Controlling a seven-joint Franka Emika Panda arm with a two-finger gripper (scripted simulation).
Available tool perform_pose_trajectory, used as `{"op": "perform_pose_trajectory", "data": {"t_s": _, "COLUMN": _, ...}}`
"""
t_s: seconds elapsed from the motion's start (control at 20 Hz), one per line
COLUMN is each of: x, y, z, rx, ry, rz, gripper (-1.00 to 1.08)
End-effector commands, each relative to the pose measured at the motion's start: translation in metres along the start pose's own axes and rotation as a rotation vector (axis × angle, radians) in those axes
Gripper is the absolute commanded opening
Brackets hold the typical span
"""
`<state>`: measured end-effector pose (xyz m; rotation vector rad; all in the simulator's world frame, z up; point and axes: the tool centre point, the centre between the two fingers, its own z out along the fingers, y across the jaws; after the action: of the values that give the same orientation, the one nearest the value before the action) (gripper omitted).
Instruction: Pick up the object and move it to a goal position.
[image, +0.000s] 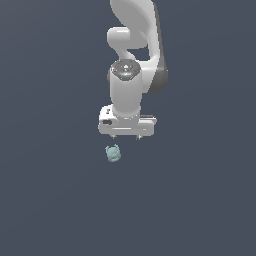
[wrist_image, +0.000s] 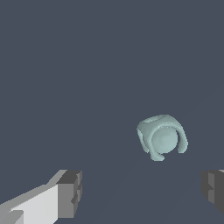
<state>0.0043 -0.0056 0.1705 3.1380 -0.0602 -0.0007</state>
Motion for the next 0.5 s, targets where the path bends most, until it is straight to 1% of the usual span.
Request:
{"op": "perform_pose_trajectory", "data": {"t_s": 0.0, "x": 0.0, "y": 0.0, "z": 0.0, "rx": 0.0, "ry": 0.0, "rz": 0.0, "gripper": 1.0}}
{"op": "perform_pose_trajectory", "data": {"t_s": 0.45, "x": -0.001, "y": 0.017, "z": -0.009, "rx": 0.012, "ry": 0.008, "rz": 0.08, "gripper": 1.0}}
